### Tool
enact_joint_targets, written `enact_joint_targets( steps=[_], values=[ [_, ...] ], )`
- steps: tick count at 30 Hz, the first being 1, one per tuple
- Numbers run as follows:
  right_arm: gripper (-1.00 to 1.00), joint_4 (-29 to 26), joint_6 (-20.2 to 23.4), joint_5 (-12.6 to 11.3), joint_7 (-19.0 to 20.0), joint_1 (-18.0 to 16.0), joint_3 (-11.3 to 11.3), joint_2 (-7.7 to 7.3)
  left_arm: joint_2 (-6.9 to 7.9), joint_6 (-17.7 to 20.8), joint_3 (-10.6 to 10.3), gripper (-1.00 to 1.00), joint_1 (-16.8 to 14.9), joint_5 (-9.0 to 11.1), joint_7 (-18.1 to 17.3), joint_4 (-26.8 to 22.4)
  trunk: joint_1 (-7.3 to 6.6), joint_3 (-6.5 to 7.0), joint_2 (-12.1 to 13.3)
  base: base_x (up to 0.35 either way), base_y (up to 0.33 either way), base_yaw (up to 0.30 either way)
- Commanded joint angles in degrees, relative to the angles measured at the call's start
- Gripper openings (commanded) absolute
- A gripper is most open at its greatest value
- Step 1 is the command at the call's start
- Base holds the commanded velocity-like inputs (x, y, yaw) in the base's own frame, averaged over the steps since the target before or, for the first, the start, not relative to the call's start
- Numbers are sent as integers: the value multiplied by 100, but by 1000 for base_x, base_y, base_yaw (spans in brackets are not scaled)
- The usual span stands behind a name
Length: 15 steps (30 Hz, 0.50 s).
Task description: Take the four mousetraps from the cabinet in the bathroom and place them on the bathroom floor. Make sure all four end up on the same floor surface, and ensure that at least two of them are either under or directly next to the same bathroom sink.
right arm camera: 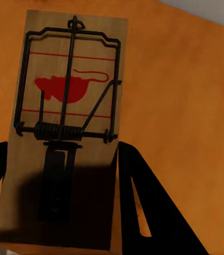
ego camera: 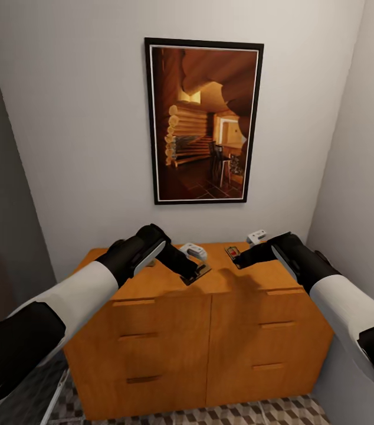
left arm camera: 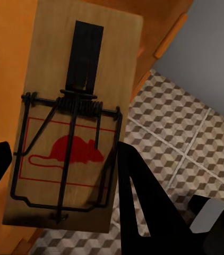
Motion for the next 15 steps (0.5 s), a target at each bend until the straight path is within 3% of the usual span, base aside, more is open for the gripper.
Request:
enact_joint_targets(
  steps=[1,11,15],
  values=[
    [-100,-10,38,-48,-9,-4,26,-8,0,14,-7,-100,-8,-17,-28,4,0,-7,-4,0,0,57],
    [-100,-6,30,-62,-10,3,26,-13,17,13,-1,-100,-3,-17,-25,31,0,-7,-4,-4,0,9],
    [-100,-6,32,-62,-9,1,26,-23,17,13,-1,-100,-2,-17,-15,33,0,-7,-4,-155,0,0]
  ],
)
